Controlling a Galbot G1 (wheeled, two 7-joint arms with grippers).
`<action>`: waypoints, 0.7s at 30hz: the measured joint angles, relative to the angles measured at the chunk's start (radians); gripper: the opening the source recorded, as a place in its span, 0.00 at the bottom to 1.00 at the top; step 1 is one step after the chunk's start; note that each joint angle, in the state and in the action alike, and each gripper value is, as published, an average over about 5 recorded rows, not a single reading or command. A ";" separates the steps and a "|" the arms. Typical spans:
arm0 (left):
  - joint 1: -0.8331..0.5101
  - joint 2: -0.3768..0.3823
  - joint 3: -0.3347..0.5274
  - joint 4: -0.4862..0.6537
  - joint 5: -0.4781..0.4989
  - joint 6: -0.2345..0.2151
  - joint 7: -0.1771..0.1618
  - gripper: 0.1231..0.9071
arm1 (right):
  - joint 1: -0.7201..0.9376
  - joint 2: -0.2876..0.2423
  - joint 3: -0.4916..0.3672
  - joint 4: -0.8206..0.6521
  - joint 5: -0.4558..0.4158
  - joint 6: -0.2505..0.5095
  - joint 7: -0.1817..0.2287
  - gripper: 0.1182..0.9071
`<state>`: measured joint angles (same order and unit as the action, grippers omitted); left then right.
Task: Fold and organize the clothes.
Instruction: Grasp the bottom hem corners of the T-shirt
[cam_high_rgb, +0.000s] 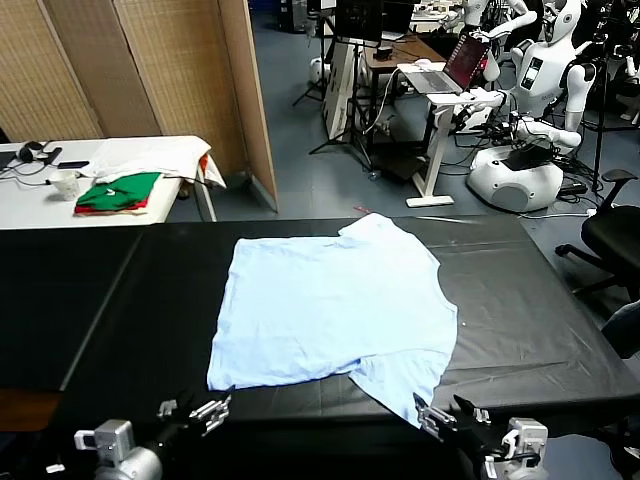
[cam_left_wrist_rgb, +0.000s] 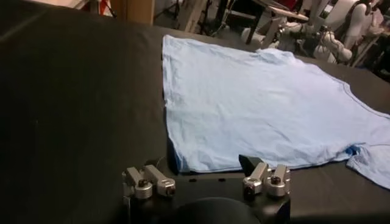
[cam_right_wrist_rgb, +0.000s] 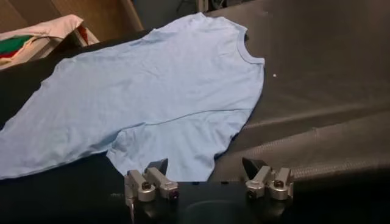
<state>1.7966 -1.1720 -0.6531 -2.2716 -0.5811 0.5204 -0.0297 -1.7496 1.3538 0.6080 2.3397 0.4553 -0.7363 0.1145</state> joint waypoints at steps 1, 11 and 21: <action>-0.001 -0.001 0.001 0.002 0.005 -0.002 0.001 1.00 | 0.001 0.000 -0.002 -0.002 -0.006 0.000 0.000 1.00; -0.016 -0.020 0.017 0.035 0.044 -0.025 0.003 1.00 | 0.017 0.006 -0.030 -0.021 -0.074 0.034 -0.010 1.00; -0.023 -0.028 0.027 0.065 0.069 -0.035 0.001 0.74 | 0.026 0.010 -0.040 -0.044 -0.103 0.056 -0.025 0.76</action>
<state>1.7735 -1.1998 -0.6261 -2.2065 -0.5119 0.4851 -0.0285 -1.7236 1.3641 0.5675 2.2957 0.3519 -0.6805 0.0898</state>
